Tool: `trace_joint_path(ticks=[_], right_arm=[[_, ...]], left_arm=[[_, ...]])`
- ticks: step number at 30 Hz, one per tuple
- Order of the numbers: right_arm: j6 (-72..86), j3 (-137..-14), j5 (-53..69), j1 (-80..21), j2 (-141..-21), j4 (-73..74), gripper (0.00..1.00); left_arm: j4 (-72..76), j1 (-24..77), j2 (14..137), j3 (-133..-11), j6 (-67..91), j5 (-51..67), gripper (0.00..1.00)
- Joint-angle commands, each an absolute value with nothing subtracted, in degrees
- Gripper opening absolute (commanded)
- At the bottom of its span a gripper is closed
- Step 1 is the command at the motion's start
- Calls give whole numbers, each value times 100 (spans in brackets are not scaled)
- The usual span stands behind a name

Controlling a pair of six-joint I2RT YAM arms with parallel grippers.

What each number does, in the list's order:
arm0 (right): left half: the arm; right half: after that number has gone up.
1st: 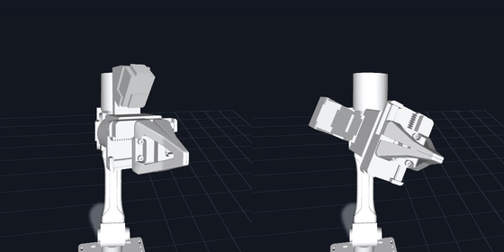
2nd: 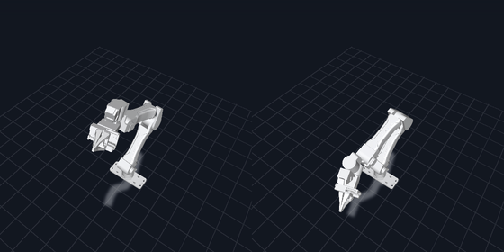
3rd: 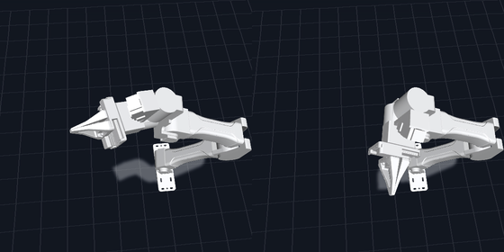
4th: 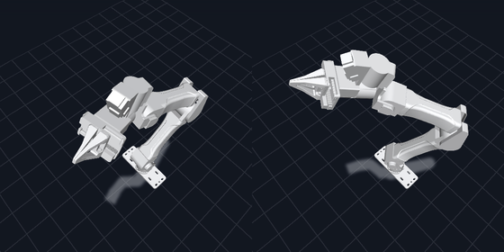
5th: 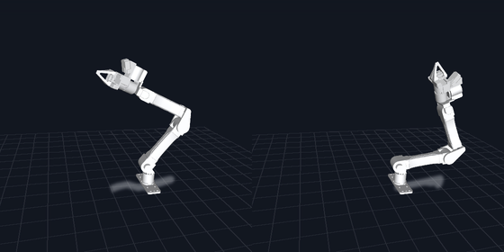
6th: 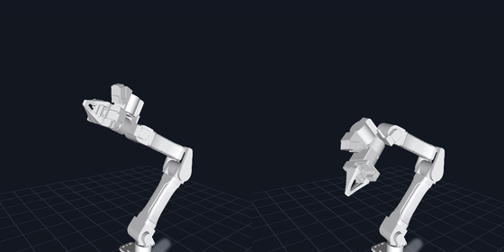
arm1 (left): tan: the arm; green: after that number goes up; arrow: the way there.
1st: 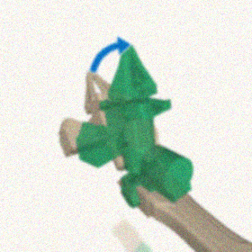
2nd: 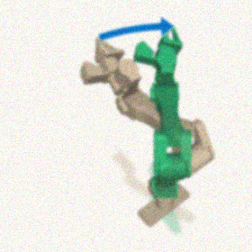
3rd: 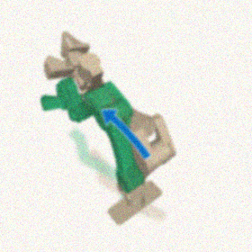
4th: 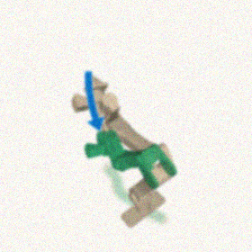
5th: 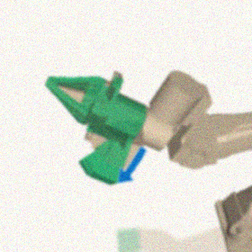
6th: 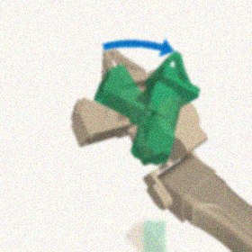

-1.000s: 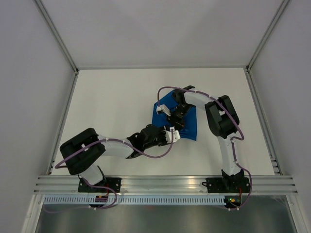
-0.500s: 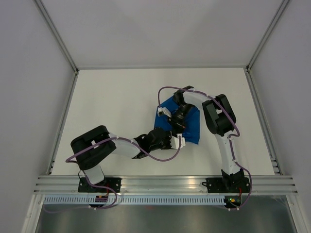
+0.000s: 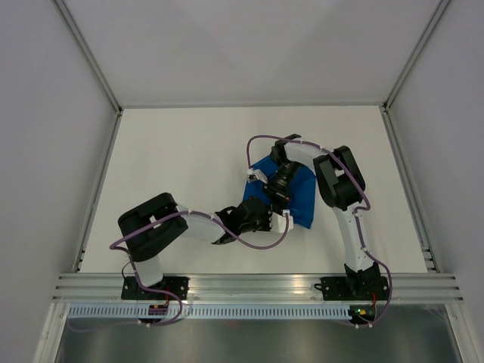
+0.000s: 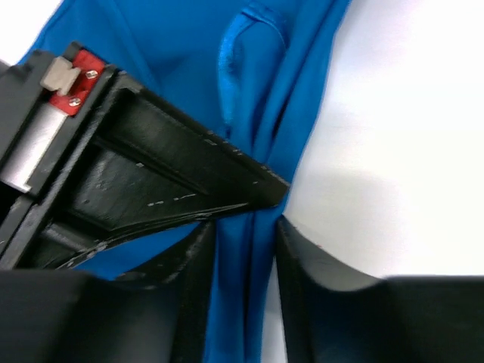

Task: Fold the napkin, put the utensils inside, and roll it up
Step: Roll the napkin with the utensil

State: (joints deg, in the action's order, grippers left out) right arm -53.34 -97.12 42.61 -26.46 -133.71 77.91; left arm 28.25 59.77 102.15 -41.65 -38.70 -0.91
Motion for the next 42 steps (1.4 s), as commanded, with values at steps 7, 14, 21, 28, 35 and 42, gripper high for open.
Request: trace_joint_path(ticks=[7, 14, 21, 28, 35, 42], right_arm=[[-5801, -9747, 3357, -2593, -13852, 6855, 4], [-5827, -9809, 3384, -2566, -13887, 6899, 4], [-5871, -9774, 3463, -2523, -13746, 6952, 6], [-5810, -9765, 3709, -2417, -13377, 7014, 34], [-5520, -9800, 3911, -2224, -12868, 6979, 53], [-5010, -9703, 3893, -2004, -12437, 6566, 57]], left_arm=[[1758, 5985, 10573, -4702, -3955, 387, 20], [1161, 5985, 10661, -5009, -3727, 501, 2], [423, 5915, 10714, -5431, -3279, 782, 2], [255, 5687, 10547, -5510, -2874, 1326, 2], [149, 5485, 10529, -5555, -2602, 1704, 2], [70, 5362, 10529, -5581, -2408, 2012, 2]])
